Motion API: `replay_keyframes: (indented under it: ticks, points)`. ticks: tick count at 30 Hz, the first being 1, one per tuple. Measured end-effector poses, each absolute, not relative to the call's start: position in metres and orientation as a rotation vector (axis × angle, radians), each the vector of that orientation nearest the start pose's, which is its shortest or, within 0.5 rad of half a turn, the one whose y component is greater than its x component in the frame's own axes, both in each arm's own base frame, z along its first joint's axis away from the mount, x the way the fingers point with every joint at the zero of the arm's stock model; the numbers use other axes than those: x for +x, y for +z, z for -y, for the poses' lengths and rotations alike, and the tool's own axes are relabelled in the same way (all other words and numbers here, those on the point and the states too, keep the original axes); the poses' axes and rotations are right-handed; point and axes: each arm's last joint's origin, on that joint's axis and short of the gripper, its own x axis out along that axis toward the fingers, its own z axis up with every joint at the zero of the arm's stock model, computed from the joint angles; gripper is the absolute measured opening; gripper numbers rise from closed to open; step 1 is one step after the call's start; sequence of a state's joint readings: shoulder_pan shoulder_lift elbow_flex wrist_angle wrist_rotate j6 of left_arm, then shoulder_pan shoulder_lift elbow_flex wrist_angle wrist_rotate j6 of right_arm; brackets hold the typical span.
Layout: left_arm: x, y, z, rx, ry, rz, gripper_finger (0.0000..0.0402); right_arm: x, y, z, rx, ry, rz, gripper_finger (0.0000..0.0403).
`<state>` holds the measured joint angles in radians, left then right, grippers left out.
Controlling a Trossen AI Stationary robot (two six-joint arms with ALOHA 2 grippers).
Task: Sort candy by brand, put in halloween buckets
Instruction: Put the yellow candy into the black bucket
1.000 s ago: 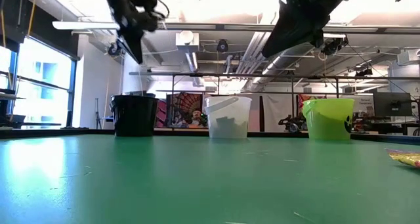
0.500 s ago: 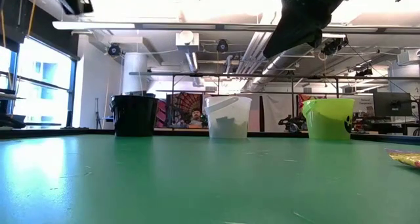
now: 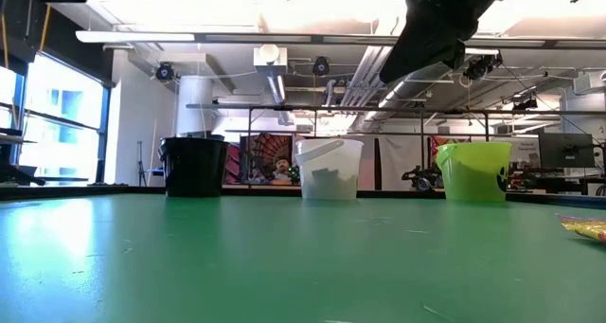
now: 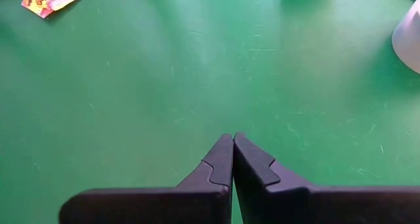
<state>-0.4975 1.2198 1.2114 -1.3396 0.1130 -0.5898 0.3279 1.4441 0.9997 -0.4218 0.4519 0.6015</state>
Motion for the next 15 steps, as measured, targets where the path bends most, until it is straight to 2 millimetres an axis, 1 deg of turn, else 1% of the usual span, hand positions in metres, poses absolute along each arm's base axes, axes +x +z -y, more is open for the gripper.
replay_keyframes:
  ticks: [4, 8, 11, 15]
  points:
    - [0.181, 0.301, 0.114, -0.196, -0.091, -1.493, 0.0089, 0.283, 0.243, -0.083, 0.238, -0.346, -0.73, 0.0]
    - [0.187, 0.291, 0.132, -0.194, -0.125, -1.452, 0.013, 0.283, 0.243, -0.083, 0.237, -0.334, -0.736, 0.0]
    - [0.18, 0.273, 0.139, -0.206, -0.112, -1.462, 0.0149, 0.283, 0.243, -0.083, 0.239, -0.33, -0.738, 0.0]
    - [0.166, 0.247, 0.146, -0.199, -0.094, -1.519, 0.0161, 0.283, 0.243, -0.083, 0.24, -0.328, -0.738, 0.0]
